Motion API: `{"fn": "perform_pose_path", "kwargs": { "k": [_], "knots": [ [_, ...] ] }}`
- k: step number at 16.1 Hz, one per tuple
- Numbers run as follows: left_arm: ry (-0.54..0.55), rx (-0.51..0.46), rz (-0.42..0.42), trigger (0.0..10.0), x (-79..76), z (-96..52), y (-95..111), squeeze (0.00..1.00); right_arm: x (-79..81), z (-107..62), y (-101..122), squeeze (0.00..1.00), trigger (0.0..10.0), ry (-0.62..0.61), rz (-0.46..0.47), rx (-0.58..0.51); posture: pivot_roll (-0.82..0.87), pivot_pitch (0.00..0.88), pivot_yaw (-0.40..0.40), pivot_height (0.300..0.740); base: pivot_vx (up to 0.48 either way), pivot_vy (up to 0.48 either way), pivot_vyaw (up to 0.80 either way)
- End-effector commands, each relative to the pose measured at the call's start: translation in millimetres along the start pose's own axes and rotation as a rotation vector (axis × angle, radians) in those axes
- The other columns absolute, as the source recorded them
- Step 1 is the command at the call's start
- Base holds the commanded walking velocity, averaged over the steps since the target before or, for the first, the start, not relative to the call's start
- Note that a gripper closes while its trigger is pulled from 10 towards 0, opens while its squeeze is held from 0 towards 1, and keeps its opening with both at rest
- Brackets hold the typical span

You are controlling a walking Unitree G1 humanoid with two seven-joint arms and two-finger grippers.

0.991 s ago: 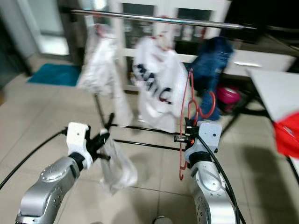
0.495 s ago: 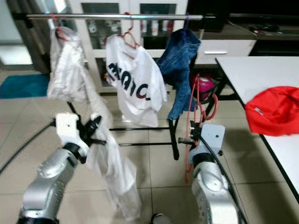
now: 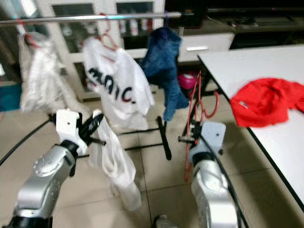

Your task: Hang hanger

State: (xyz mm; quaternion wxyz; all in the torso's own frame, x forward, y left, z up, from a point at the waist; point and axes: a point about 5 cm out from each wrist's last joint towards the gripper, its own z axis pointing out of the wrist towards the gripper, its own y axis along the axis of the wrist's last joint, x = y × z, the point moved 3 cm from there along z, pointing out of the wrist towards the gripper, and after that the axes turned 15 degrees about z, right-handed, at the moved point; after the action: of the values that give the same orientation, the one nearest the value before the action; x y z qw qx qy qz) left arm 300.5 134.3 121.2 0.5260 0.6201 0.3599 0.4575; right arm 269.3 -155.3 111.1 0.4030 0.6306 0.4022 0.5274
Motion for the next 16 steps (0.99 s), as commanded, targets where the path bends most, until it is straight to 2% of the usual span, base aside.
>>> {"fn": "perform_pose_path", "kwargs": {
  "k": [1,3,5,6,8,10,12,14,15,16],
  "knots": [
    [0.004,-0.039,-0.006,10.0,-0.9,0.3,9.4,0.0,0.8,-1.5,4.5,0.0,10.0,0.002,0.002,-0.018,-0.09,0.0,0.051,0.74,0.0,0.0,-0.8],
    [0.039,-0.027,-0.033,10.0,0.5,-3.3,2.5,0.0,4.0,-2.6,4.1,0.0,10.0,0.023,0.001,-0.009,-0.1,0.0,0.053,0.74,0.0,0.0,-0.8],
    [0.097,-0.071,-0.011,10.0,4.8,-1.6,9.4,0.0,4.4,-1.7,6.8,0.0,10.0,0.03,-0.009,-0.026,-0.1,0.0,0.048,0.74,0.0,0.0,-0.8],
    [0.073,-0.058,-0.028,10.0,3.5,-0.2,8.1,0.0,5.1,-0.7,6.1,0.0,10.0,0.037,-0.008,-0.023,-0.1,0.0,0.053,0.74,0.0,0.0,-0.8],
    [0.044,-0.052,-0.004,10.0,1.5,-0.4,6.9,0.0,5.0,-5.2,6.0,0.0,10.0,0.037,0.027,-0.027,-0.1,0.0,0.048,0.74,0.0,0.0,-0.8],
    [0.086,-0.107,0.052,10.0,10.9,-5.3,16.2,0.0,5.0,-7.0,8.2,0.0,10.0,0.029,0.019,-0.03,-0.1,0.0,0.047,0.74,0.0,0.0,-0.8],
    [0.093,-0.138,0.048,10.0,19.1,-2.6,25.1,0.0,3.3,-5.1,12.0,0.0,10.0,0.021,0.032,-0.046,-0.1,0.0,0.05,0.74,0.0,0.0,-0.8],
    [-0.025,-0.101,0.025,10.0,11.9,1.8,20.7,0.0,-1.4,0.5,13.0,0.0,10.0,-0.002,0.012,-0.044,-0.1,0.0,0.054,0.74,0.0,0.0,-0.8],
    [-0.027,-0.022,0.035,10.0,11.6,1.9,10.4,0.0,-1.6,0.5,13.4,0.0,10.0,0.004,0.004,-0.035,-0.1,0.0,0.052,0.74,0.0,0.0,-0.8],
    [0.002,0.007,0.049,10.0,14.0,-0.5,5.9,0.0,-0.8,-0.9,14.5,0.0,10.0,0.012,-0.005,-0.032,-0.1,0.0,0.047,0.74,0.0,0.0,-0.8]
  ]
}}
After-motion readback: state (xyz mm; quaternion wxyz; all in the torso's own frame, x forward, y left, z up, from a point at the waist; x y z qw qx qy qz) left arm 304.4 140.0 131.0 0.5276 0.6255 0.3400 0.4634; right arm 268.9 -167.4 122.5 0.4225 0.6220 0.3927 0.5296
